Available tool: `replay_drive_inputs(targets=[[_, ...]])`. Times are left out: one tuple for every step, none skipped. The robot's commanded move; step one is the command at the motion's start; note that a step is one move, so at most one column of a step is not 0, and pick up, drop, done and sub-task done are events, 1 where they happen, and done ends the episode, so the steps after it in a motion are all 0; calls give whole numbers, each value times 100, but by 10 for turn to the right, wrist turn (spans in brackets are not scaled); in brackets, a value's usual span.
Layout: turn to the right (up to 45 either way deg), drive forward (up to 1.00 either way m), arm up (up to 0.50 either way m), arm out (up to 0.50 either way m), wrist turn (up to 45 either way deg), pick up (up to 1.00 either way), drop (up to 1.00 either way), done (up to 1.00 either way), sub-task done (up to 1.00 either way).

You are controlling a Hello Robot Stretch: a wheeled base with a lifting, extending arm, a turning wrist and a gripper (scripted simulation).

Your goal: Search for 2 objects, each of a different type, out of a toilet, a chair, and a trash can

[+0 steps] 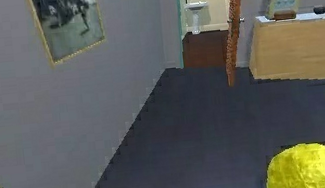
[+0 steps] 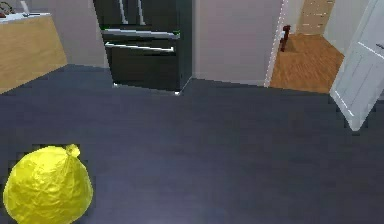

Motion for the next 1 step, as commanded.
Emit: replay_drive_inputs(targets=[[30, 0, 0, 0, 0, 0, 0, 0, 0]])
